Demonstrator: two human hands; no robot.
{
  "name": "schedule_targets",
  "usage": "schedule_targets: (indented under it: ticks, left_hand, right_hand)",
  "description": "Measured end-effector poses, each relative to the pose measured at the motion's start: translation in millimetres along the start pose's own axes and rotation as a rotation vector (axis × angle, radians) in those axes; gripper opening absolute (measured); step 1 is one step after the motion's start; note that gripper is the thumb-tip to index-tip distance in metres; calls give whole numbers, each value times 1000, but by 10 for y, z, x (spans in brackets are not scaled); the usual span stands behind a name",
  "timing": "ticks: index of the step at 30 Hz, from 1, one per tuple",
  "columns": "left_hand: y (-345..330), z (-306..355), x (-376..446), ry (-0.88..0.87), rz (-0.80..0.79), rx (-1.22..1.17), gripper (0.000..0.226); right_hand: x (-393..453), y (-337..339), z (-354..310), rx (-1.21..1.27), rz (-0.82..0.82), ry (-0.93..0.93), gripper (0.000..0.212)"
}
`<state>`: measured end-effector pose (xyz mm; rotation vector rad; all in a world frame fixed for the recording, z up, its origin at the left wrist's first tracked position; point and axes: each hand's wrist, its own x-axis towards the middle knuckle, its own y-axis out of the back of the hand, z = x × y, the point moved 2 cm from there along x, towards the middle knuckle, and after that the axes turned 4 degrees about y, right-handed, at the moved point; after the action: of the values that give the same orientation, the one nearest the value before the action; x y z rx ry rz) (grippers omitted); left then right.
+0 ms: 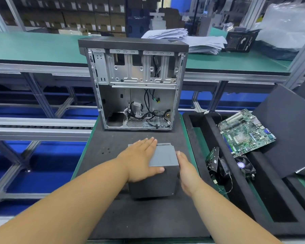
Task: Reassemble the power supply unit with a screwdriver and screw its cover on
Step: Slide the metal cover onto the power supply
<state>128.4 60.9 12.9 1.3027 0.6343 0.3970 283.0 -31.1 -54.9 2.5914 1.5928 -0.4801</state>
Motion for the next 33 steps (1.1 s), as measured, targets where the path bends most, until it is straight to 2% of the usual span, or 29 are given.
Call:
schedule_targets:
  ticks: [2,4,6,8,9,11,12,15,17,19,21,23,26,30,33]
  left_hand:
    - [70,-35,67,14,-43,-35,97]
    - [102,-65,116,24,-67,-52,95]
    - [119,-80,151,38,-84,-53,93]
    - [131,-101,191,57,-102,-68,93]
    - [140,-112,210,66,-109,-79,92]
    - [164,-136,250,66,-131,-110,91]
    - [183,-145,268,59,-140,-125,91]
    - [223,-198,310,50,-116,-185,90]
    - [242,-279,292,85,19,-265,87]
    - [194,-449,216,197,227,-465,82]
    - [50,-636,92,331,324,-786,76]
    - [-155,-726,9,347,262,-897,64]
    - [-429,-693,21,290,141,-916,43]
    - [-541,-676,100,307,103,-936,44]
    - [-509,-705,92,313,121,-945,37]
  right_hand:
    - [7,93,53,-140,66,-29,31]
    - [-22,157,125,-223,24,-103,26]
    - [-30,193,149,-221,2,-155,30]
    - [-74,222,145,-321,-129,-62,49]
    - [-88,216,150,-380,-224,-10,67]
    - [-52,199,136,-370,-343,50,100]
    - [-14,175,110,-321,-380,75,107]
    - [99,81,-22,-241,-346,134,92]
    - [172,63,-55,-208,-271,147,75]
    - [233,65,-62,-152,-220,128,59]
    - [311,82,-67,-90,-161,67,49]
    - [367,80,-91,-109,-128,-15,46]
    - [461,98,-37,-244,-15,-183,61]
    - [500,89,9,-226,40,-278,44]
    - [530,110,2,-255,34,-281,44]
